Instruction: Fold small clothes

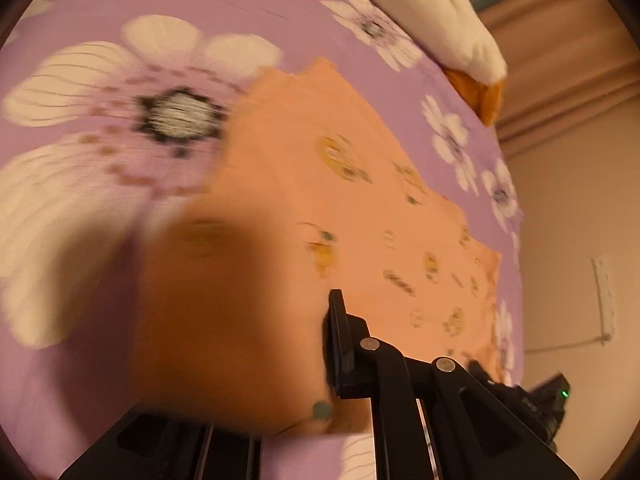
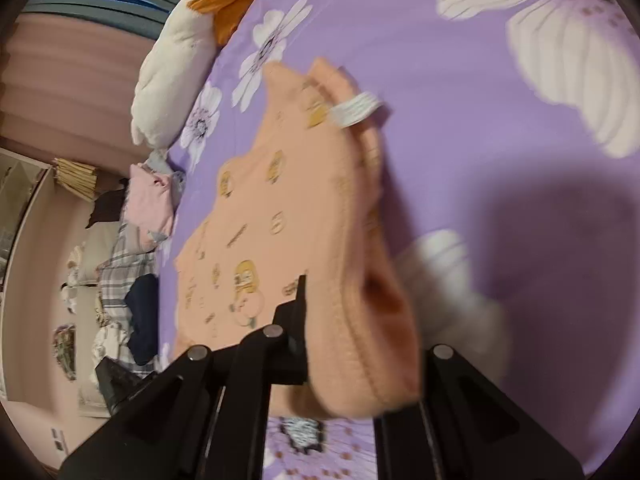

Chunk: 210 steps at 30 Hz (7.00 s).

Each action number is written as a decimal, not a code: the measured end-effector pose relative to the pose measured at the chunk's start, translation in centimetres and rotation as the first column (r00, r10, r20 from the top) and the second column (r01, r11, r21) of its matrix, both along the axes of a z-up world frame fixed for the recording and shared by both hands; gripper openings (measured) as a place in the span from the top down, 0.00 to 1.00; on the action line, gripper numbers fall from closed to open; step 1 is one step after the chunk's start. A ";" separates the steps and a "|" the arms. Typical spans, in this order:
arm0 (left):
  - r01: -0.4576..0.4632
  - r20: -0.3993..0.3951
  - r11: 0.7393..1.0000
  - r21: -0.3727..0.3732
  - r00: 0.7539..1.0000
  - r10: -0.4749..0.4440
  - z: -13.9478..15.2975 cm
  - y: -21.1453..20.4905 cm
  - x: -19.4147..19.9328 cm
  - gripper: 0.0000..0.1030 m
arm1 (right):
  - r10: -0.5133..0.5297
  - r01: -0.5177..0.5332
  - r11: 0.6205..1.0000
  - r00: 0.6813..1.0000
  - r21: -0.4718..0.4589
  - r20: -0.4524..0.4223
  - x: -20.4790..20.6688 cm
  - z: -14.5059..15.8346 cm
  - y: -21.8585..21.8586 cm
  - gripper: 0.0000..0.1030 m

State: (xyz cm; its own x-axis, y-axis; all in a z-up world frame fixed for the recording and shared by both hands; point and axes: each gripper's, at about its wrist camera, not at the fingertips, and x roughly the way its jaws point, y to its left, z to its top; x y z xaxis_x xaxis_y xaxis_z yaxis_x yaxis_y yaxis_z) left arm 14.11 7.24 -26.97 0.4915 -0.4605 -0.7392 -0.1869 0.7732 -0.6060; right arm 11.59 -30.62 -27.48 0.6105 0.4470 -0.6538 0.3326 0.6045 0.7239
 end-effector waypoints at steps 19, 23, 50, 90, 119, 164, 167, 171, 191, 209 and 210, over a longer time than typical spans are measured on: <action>-0.116 0.292 0.924 0.364 0.956 0.004 6.6 3.2 1.9 0.89 | 0.068 -0.016 0.926 0.990 -0.378 0.124 4.2 7.6 -1.6 0.85; -0.088 0.267 0.911 0.404 0.963 -0.025 3.4 1.6 3.2 0.89 | 0.124 -0.062 0.918 0.983 -0.392 0.137 6.9 5.8 0.9 0.83; -0.038 0.254 0.931 0.364 0.965 -0.060 0.4 2.1 4.0 0.85 | 0.083 -0.105 0.841 0.994 -0.530 -0.065 9.4 4.3 4.2 0.73; 0.211 0.181 0.974 -0.075 0.964 -0.195 -0.2 6.9 2.9 0.37 | 0.240 -0.221 0.936 0.970 -0.275 0.039 8.2 3.8 4.0 0.41; 0.306 0.183 0.934 0.185 0.923 -0.339 8.9 -9.9 5.2 0.86 | 0.258 -0.256 0.966 0.963 -0.030 0.075 7.1 0.6 -0.2 0.70; 0.437 0.127 0.866 0.243 0.871 -0.475 1.8 -14.1 -3.3 0.58 | 0.106 -0.168 0.972 0.938 0.166 0.329 5.6 1.7 0.0 0.89; 0.409 0.142 0.830 0.379 0.861 -0.489 1.7 -15.8 -3.4 0.61 | 0.076 -0.135 0.981 0.925 0.136 0.372 4.0 3.2 -2.2 0.89; 0.367 0.157 0.807 0.462 0.862 -0.482 1.5 -17.3 -3.6 0.61 | 0.095 -0.102 0.995 0.943 0.004 0.318 3.2 3.2 -4.5 0.86; 0.312 0.254 0.743 0.592 0.803 -0.539 8.6 -14.6 -9.5 0.80 | 0.098 -0.069 0.973 0.987 -0.222 0.127 1.2 4.4 -4.6 0.83; 0.405 0.079 0.860 0.309 0.891 -0.448 3.0 -13.9 -3.9 0.78 | 0.171 -0.143 0.949 0.982 -0.280 0.079 -1.7 2.9 -4.0 0.40; 0.402 0.078 0.869 0.288 0.895 -0.439 3.0 -13.6 -3.9 0.78 | 0.158 -0.130 0.957 0.983 -0.261 0.089 -1.9 2.7 -4.4 0.37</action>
